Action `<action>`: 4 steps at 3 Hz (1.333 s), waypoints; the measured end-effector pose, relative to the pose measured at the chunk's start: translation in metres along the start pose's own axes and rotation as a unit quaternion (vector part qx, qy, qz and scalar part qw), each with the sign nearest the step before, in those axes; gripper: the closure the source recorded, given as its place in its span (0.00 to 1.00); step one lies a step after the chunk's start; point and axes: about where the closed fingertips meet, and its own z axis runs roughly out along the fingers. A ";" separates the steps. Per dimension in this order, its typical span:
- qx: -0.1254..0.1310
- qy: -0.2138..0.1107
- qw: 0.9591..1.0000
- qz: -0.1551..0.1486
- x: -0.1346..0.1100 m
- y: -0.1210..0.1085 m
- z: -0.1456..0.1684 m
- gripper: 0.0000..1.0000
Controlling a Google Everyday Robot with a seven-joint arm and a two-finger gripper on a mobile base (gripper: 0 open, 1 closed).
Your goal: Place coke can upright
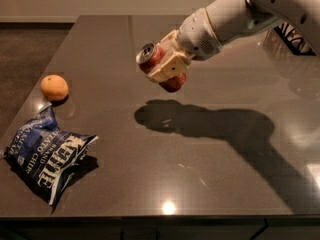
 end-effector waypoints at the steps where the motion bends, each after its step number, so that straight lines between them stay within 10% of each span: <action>1: 0.015 -0.074 0.996 0.048 0.003 -0.009 0.003 1.00; 4: 0.037 -0.237 0.963 0.120 0.016 -0.024 0.014 1.00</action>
Offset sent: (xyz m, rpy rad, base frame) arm 0.0337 -0.0108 -0.0141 0.4861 0.1449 -0.1827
